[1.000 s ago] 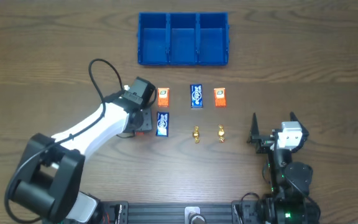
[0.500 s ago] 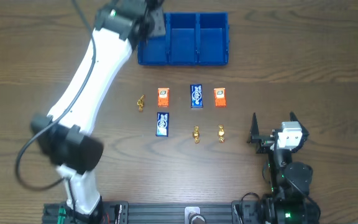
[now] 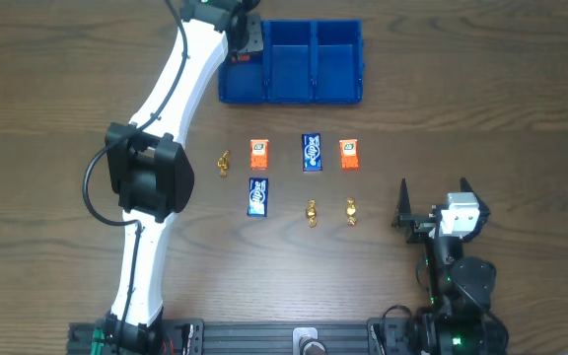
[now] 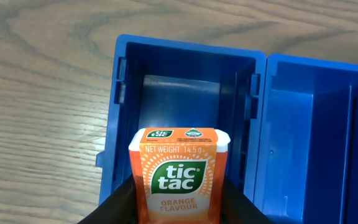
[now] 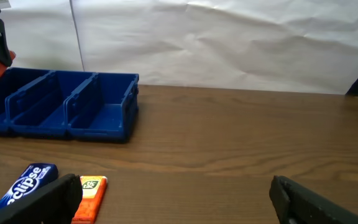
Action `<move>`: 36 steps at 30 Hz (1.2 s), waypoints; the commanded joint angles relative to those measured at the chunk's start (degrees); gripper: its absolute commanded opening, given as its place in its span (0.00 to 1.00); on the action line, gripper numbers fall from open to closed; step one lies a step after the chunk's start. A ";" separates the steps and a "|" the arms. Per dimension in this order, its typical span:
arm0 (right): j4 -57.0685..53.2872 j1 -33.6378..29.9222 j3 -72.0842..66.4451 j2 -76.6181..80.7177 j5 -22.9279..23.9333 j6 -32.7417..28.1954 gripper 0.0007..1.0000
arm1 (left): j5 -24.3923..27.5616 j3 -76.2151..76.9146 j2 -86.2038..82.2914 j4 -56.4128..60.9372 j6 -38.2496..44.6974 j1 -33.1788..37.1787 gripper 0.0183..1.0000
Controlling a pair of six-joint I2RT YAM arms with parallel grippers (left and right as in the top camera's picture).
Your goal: Sort Candies Into Trays
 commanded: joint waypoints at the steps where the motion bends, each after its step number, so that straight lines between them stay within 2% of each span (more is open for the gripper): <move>1: -0.11 0.13 -0.28 -0.42 -0.48 -0.48 1.00 | 0.63 1.44 1.14 -1.53 1.70 0.02 0.46; 4: -0.11 0.13 -0.28 -0.42 -0.50 -0.48 1.00 | 0.61 1.20 0.81 -2.62 1.68 0.02 0.77; 5: -0.11 0.13 -0.28 -0.42 -0.48 -0.48 1.00 | 0.92 1.14 0.22 -3.39 1.66 -0.04 0.83; 9: -0.11 0.13 -0.28 -0.42 -0.48 -0.48 1.00 | 1.01 -5.66 -7.67 -2.51 1.22 -2.23 0.94; 15: -0.11 0.13 -0.28 -0.42 -0.48 -0.48 1.00 | 2.12 -34.51 -25.42 8.33 -1.90 -9.57 0.96; 22: -0.11 0.13 -0.28 -0.42 -0.50 -0.48 1.00 | 1.57 -57.29 -26.18 17.07 -11.30 -14.53 0.94; 29: -0.11 0.13 -0.28 -0.42 -0.50 -0.48 1.00 | 1.66 -61.86 -25.38 18.99 -12.70 -14.53 0.91; 36: -0.11 0.13 -0.28 -0.42 -0.48 -0.48 1.00 | 1.68 -61.86 -23.12 22.23 -12.26 -13.92 0.83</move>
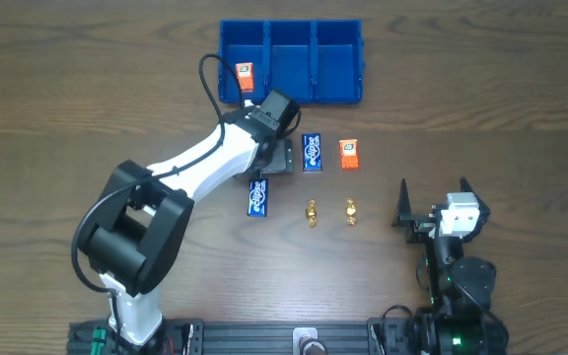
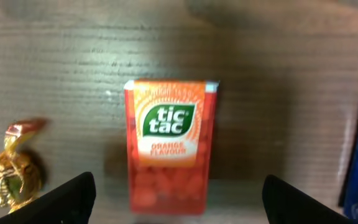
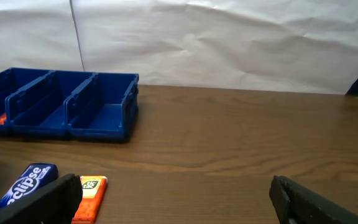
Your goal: Sort Candies Into Trays
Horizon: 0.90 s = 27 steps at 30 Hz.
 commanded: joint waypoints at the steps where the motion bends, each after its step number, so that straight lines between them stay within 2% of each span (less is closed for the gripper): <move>1: -0.13 0.13 -0.28 -0.42 -0.48 -0.48 1.00 | 0.52 0.26 2.89 1.92 -0.22 0.79 0.79; 7: -0.13 0.13 -0.28 -0.42 -0.48 -0.48 1.00 | 0.96 0.26 2.97 2.62 -0.22 0.92 0.41; 9: -0.13 0.13 -0.28 -0.42 -0.48 -0.48 1.00 | 0.79 0.55 2.82 2.78 -0.24 0.94 0.33; 13: -0.13 0.13 -0.28 -0.42 -0.48 -0.48 1.00 | -0.26 3.17 -0.26 1.53 -0.24 0.92 0.28; 19: -0.13 0.13 -0.28 -0.42 -0.50 -0.48 1.00 | -8.96 17.73 -7.93 -6.12 4.09 1.90 0.27; 22: -0.13 0.13 -0.28 -0.42 -0.50 -0.48 1.00 | -9.81 30.56 -4.96 -9.51 9.46 4.76 0.28; 27: -0.13 0.13 -0.28 -0.42 -0.48 -0.48 1.00 | -9.09 44.83 5.46 -14.34 11.19 9.33 0.27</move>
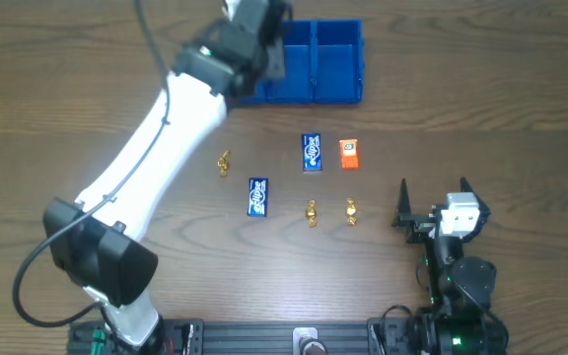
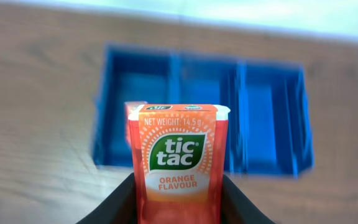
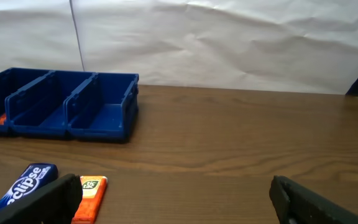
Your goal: Sort Candies Into Trays
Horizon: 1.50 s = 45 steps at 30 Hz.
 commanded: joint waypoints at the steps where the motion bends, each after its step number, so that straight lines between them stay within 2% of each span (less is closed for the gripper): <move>1: -0.11 0.13 -0.28 -0.42 -0.48 -0.48 1.00 | -1.31 10.78 12.28 -4.46 3.74 4.31 0.28; 10: -0.11 0.13 -0.28 -0.42 -0.48 -0.48 1.00 | 2.82 12.94 21.27 -3.93 3.50 7.41 0.30; 11: -0.11 0.13 -0.28 -0.42 -0.48 -0.48 1.00 | 2.82 12.94 21.29 -3.89 3.50 7.41 0.33; 12: -0.11 0.13 -0.28 -0.42 -0.48 -0.48 1.00 | 2.82 12.94 21.29 -3.85 3.50 7.39 0.42; 15: -0.11 0.13 -0.28 -0.42 -0.48 -0.48 1.00 | 3.52 12.96 21.27 -3.39 3.43 7.39 0.77; 16: -0.11 0.13 -0.28 -0.42 -0.48 -0.48 1.00 | 3.89 13.20 21.24 -3.45 3.43 7.37 0.85; 19: -0.11 0.13 -0.28 -0.42 -0.48 -0.48 1.00 | 4.72 14.78 20.68 -4.92 2.86 5.86 0.93; 23: -0.11 0.13 -0.28 -0.42 -0.48 -0.48 1.00 | 3.37 17.70 20.00 -9.49 -1.03 -2.89 1.00; 28: -0.11 0.13 -0.28 -0.42 -0.50 -0.48 1.00 | 2.47 14.53 21.70 -10.54 -13.86 -15.50 0.98; 32: -0.11 0.13 -0.28 -0.42 -0.48 -0.48 1.00 | 2.58 14.08 27.15 -9.81 -19.15 -21.57 0.96; 37: -0.11 0.13 -0.28 -0.42 -0.48 -0.48 1.00 | 5.68 14.08 31.67 -9.35 -21.42 -22.56 0.93; 45: -0.11 0.13 -0.28 -0.42 -0.48 -0.48 1.00 | 5.81 14.08 34.03 -9.33 -22.73 -22.51 0.89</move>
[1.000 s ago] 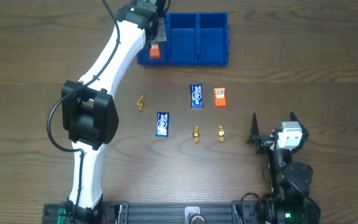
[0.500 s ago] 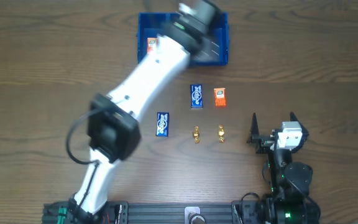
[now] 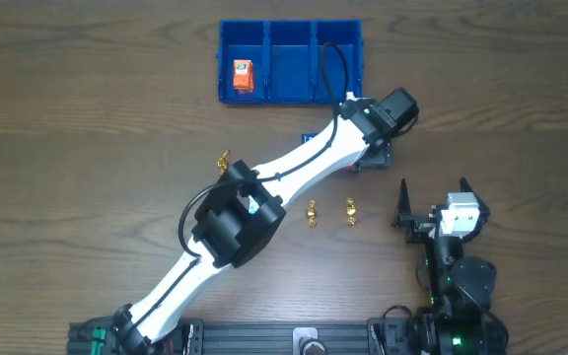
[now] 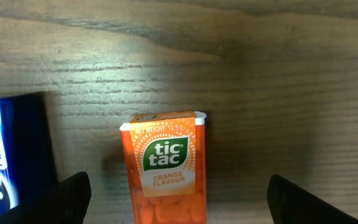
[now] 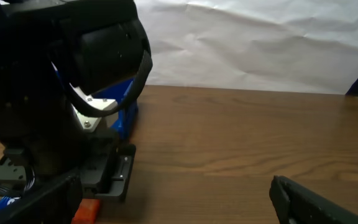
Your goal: Sort Candies Into Trays
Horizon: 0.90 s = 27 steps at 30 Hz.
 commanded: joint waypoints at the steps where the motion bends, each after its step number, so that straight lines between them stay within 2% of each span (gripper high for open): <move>1: -0.11 0.13 -0.28 -0.42 -0.48 -0.48 1.00 | 0.17 0.33 1.36 -0.09 -1.75 0.37 0.88; 5: -0.11 0.13 -0.28 -0.42 -0.48 -0.48 1.00 | 0.61 0.33 2.58 -0.09 -1.75 0.59 0.78; 9: -0.11 0.13 -0.28 -0.42 -0.48 -0.48 1.00 | 1.03 0.33 2.97 -0.04 -1.73 0.85 0.56; 15: -0.11 0.13 -0.28 -0.42 -0.50 -0.48 1.00 | 1.03 0.33 3.08 0.31 -1.73 1.11 0.33; 19: -0.11 0.13 -0.28 -0.42 -0.50 -0.48 1.00 | 0.52 0.37 2.71 0.20 -1.64 1.16 0.30; 24: -0.11 0.13 -0.28 -0.42 -0.50 -0.48 1.00 | -5.35 0.37 -5.60 -0.98 1.70 2.67 0.30; 27: -0.11 0.13 -0.28 -0.42 -0.48 -0.48 1.00 | -8.85 0.37 -15.34 -1.03 7.82 7.80 0.31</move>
